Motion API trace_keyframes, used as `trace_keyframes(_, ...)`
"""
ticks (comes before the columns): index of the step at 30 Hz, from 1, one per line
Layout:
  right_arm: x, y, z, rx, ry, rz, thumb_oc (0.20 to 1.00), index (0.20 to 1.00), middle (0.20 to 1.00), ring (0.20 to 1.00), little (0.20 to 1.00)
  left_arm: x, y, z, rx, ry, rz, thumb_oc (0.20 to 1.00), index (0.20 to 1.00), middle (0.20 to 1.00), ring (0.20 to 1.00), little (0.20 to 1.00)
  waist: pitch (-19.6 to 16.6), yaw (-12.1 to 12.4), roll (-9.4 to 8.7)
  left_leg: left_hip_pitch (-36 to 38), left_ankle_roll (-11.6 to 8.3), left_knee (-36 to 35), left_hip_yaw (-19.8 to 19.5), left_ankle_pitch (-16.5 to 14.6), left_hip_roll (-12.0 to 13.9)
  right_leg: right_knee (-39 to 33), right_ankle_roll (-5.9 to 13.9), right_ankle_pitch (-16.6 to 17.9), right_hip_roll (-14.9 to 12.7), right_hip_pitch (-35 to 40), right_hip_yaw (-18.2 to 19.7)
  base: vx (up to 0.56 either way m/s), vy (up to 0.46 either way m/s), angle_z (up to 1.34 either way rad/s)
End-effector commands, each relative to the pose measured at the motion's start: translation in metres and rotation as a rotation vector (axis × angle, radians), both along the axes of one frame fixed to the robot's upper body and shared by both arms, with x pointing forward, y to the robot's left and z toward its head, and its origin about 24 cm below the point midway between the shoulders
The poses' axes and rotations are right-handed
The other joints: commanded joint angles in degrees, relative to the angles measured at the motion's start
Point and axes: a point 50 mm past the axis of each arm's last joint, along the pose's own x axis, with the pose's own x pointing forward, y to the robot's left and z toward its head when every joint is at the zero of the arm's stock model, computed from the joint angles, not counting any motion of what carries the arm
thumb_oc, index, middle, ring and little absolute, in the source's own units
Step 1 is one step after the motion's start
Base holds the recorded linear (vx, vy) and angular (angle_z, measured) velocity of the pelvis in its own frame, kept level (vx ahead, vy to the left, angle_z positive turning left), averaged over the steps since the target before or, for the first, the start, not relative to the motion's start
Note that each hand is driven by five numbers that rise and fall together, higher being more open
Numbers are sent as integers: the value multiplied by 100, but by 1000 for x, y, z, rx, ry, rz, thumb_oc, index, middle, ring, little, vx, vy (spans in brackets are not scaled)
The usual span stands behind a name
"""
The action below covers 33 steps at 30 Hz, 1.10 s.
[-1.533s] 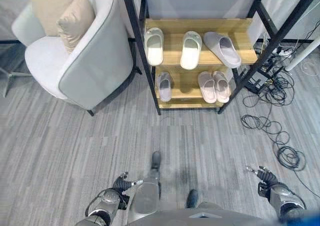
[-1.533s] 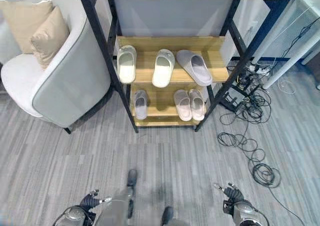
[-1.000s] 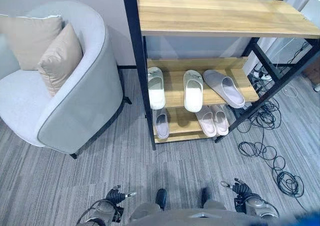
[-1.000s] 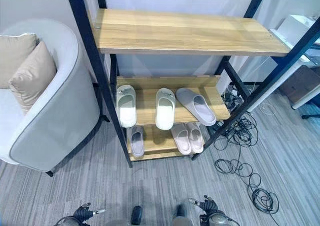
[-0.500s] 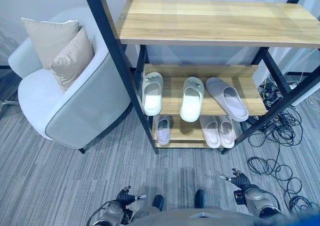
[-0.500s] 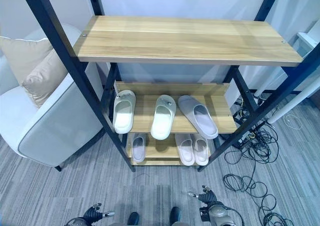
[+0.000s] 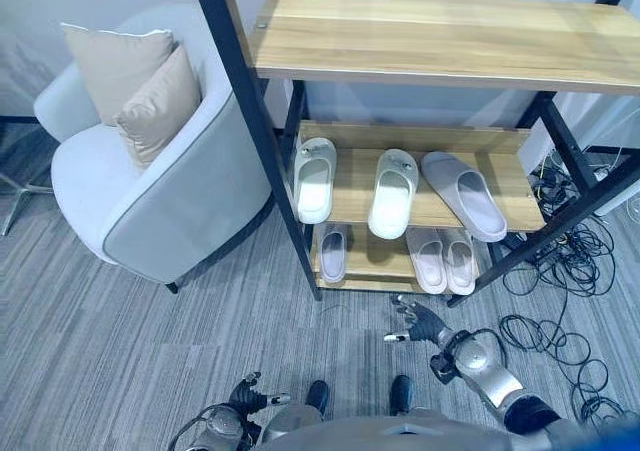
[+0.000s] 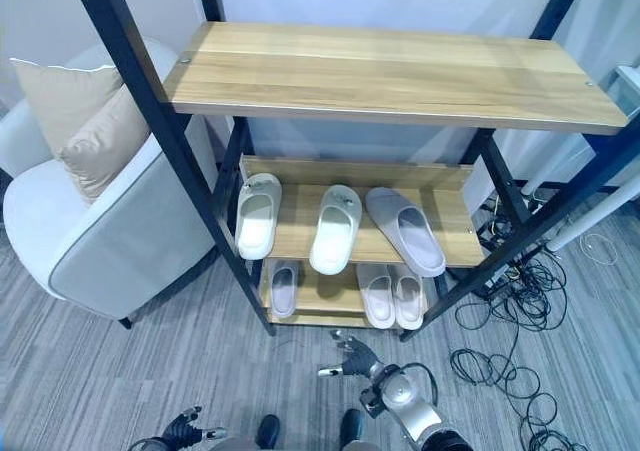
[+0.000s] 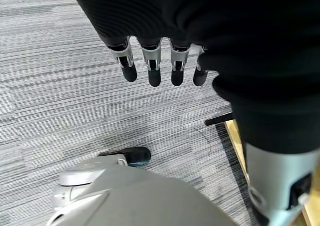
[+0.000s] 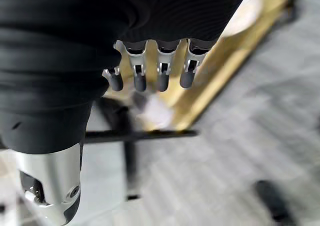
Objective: Arrange the slippers neatly on the shoe rack.
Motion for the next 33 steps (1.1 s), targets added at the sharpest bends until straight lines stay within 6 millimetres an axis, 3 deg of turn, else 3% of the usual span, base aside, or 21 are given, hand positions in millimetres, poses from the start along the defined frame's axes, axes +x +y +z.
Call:
trace_keyframes(1, 6, 11, 18, 103, -57, 85, 1000, 1000, 1000, 1000, 1000, 13, -2, 1, 16, -1, -77, 1000, 1000, 1000, 1000, 1000, 31, 13, -21, -229, -145, 25, 409, -35, -41, 61, 490, -469, -160, 473, -35, 9, 4, 5)
trace_keyframes(7, 15, 42, 52, 184, -159, 295, 1000, 1000, 1000, 1000, 1000, 14, -8, 0, 5, -2, -92, 1000, 1000, 1000, 1000, 1000, 38, 94, -46, -284, -150, 25, 369, -19, -28, 61, 480, -478, -136, 428, -24, 5, 3, 3)
trace_keyframes(11, 25, 62, 95, 287, -292, 410, 1000, 1000, 1000, 1000, 1000, 14, -11, -1, 0, 6, -99, 1000, 1000, 1000, 1000, 1000, 37, 149, -82, -332, -154, 25, 365, -13, 6, 61, 471, -486, -98, 377, 2, 0, 0, 0)
trace_keyframes(13, 31, 62, 113, 313, -366, 416, 1000, 1000, 1000, 1000, 1000, 13, -13, -1, -2, 6, -96, 1000, 1000, 1000, 1000, 1000, 33, 150, -86, -344, -159, 25, 370, -11, 19, 61, 467, -485, -87, 361, 18, 0, 0, 0)
trace_keyframes(16, 42, 46, 156, 272, -636, 346, 1000, 1000, 1000, 1000, 1000, 13, -15, -1, -6, -12, -67, 1000, 1000, 1000, 1000, 1000, 25, 100, -85, -372, -169, 25, 384, -8, 48, 61, 469, -497, -58, 316, 50, 32, 2, 0)
trace_keyframes(19, 50, 26, 171, 165, -801, 220, 1000, 1000, 1000, 1000, 1000, 10, -18, -3, -13, -6, -46, 1000, 1000, 1000, 1000, 1000, 13, 69, -70, -371, -161, 25, 374, -20, 57, 61, 468, -506, -47, 319, 64, 38, -3, -4)
trace_keyframes(21, 61, 4, 183, -16, -964, 105, 1000, 1000, 1000, 1000, 1000, 8, -19, -3, -6, -11, -36, 1000, 1000, 1000, 1000, 1000, 13, 68, -52, -371, -153, 25, 348, -27, 52, 61, 466, -524, -44, 325, 50, 52, -9, -3)
trace_keyframes(24, 74, -27, 188, -252, -1072, -40, 1000, 1000, 1000, 1000, 1000, 8, -18, -2, 8, -21, -55, 1000, 1000, 1000, 1000, 1000, 19, 116, -28, -387, -147, 25, 293, -39, 38, 61, 467, -551, -45, 337, -3, 48, -16, 0)
trace_keyframes(30, 99, -63, 187, -433, -1082, -261, 1000, 1000, 1000, 1000, 1000, 9, -16, -1, 23, -27, -86, 1000, 1000, 1000, 1000, 1000, 60, 234, -2, -478, -141, 25, 179, -12, 1, 61, 468, -574, -68, 307, -97, 35, -12, 8)
trace_keyframes(33, 107, -71, 185, -425, -1052, -340, 1000, 1000, 1000, 1000, 1000, 10, -16, -1, 29, -32, -92, 1000, 1000, 1000, 1000, 1000, 86, 274, 15, -550, -148, 25, 159, 13, -19, 61, 476, -569, -79, 262, -121, 11, -7, 5)
